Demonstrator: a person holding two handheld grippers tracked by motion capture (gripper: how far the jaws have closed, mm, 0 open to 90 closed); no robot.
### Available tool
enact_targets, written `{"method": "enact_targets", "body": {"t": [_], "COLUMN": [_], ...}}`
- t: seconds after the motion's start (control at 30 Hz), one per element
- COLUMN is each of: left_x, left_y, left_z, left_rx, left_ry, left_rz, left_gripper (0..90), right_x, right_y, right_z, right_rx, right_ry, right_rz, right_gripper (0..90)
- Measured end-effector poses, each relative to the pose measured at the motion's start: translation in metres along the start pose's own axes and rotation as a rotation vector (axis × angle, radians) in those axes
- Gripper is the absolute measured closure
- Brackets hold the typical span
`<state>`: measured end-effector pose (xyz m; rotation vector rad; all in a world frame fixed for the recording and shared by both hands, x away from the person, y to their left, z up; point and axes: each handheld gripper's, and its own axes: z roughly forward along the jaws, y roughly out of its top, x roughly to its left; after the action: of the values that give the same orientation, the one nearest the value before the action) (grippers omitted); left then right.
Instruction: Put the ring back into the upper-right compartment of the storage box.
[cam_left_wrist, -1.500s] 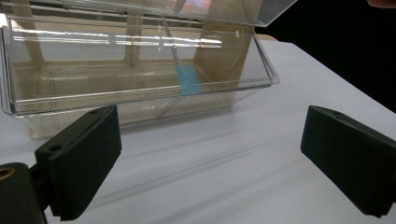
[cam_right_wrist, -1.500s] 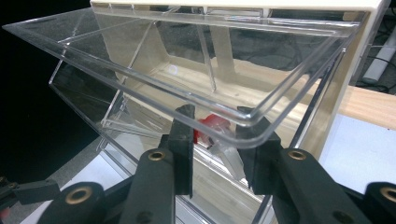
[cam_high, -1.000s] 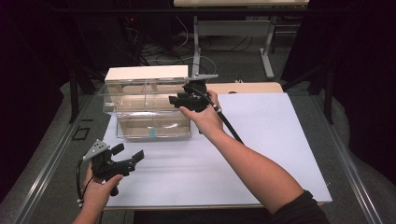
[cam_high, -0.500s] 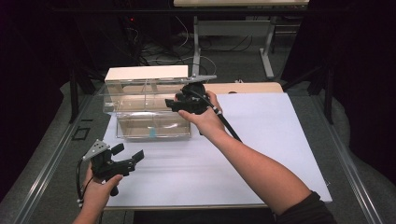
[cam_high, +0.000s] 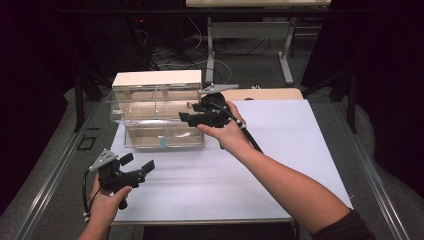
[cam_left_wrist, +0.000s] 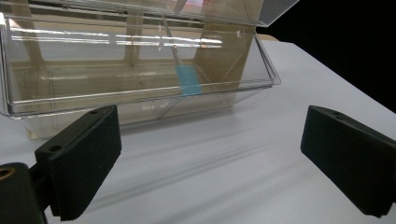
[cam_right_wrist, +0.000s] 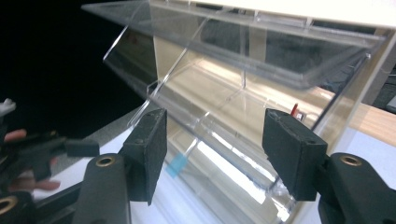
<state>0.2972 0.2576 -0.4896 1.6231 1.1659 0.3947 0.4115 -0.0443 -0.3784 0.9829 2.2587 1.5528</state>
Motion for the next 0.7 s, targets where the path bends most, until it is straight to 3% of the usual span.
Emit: {"method": "enact_targets", "body": {"t": [0.3, 0.7], "left_x": [-0.001, 0.002], "left_y": [0.000, 0.000], "left_z": [-0.001, -0.003], "left_rx": [0.000, -0.007], "left_ry": [0.001, 0.014], "left_rz": [0.010, 0.005], "left_gripper": [5.4, 5.4], "right_x": [-0.007, -0.026], "right_y": [-0.009, -0.018], "right_z": [-0.026, -0.063], "right_rx": [-0.026, -0.044], "right_ry": [0.034, -0.005], "right_rz": [-0.002, -0.012], "right_gripper": [33.7, 30.6]}}
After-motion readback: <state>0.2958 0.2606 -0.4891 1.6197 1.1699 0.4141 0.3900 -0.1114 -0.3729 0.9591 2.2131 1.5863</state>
